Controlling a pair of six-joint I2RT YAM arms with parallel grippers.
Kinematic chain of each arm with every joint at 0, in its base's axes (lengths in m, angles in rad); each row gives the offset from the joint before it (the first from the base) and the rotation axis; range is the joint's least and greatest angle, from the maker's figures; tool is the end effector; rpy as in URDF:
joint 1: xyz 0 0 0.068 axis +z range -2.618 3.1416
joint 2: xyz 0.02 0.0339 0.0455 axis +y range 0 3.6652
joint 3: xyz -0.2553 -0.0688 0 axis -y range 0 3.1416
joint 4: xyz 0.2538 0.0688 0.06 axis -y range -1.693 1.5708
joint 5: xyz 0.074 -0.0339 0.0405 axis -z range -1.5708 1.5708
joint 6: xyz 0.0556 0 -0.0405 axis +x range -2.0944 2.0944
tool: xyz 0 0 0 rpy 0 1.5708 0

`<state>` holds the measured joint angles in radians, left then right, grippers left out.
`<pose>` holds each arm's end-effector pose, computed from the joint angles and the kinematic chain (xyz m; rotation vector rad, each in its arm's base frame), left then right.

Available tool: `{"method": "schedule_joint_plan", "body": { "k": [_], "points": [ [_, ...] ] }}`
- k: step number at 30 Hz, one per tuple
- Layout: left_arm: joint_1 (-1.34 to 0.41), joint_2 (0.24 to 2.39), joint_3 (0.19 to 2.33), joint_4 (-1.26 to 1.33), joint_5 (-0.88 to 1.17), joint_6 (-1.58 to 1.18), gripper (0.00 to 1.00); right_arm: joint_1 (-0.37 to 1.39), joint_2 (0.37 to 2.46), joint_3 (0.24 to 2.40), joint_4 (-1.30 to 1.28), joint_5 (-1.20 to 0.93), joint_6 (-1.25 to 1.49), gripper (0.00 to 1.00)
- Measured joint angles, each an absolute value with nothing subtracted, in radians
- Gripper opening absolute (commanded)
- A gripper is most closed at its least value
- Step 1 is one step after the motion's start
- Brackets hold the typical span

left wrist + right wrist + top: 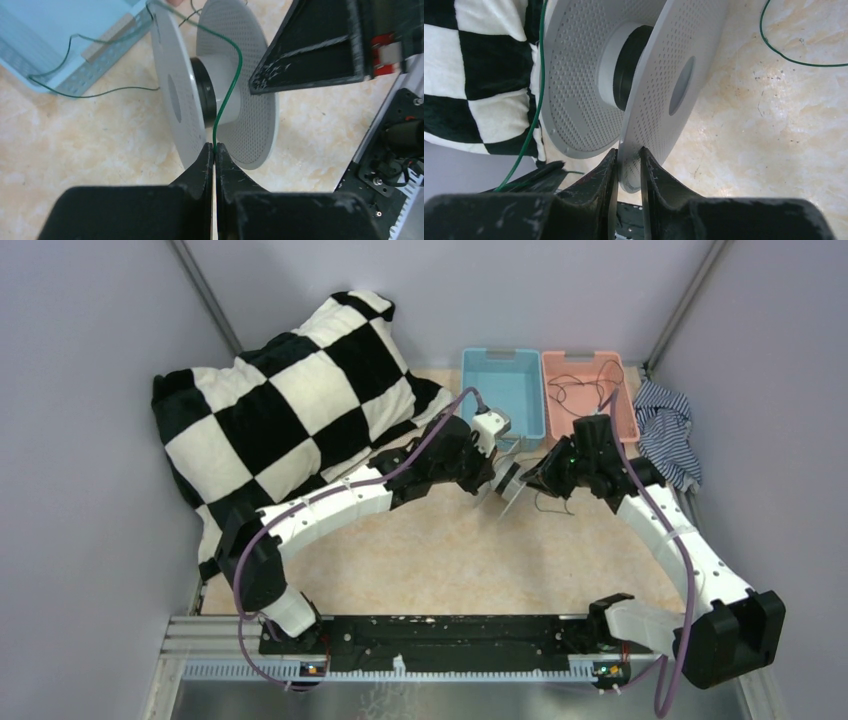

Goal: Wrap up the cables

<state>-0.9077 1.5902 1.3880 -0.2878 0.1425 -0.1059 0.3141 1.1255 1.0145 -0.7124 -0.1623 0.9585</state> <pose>0.2397 -0.3197 0.3158 0.9216 1.9389 -0.7584 0.2412 0.0878 0.2809 0.7244 2.4247 0.7548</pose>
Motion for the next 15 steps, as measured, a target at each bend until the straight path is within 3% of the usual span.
{"method": "schedule_joint_plan", "body": {
  "k": [11,12,14,15],
  "points": [
    [-0.928,1.593,1.297,-0.210,0.043,-0.130,0.14,0.315,1.122,0.968,-0.696,-0.168,0.980,0.00],
    [-0.929,1.593,1.297,-0.210,0.039,-0.130,0.14,0.315,1.122,0.968,-0.694,-0.167,0.981,0.00],
    [-0.931,1.593,1.297,-0.209,0.031,-0.131,0.00,0.316,1.122,0.968,-0.694,-0.166,0.984,0.00],
    [-0.931,1.593,1.297,-0.209,0.028,-0.131,0.00,0.317,1.122,0.968,-0.695,-0.165,0.985,0.00]
  ]
}}
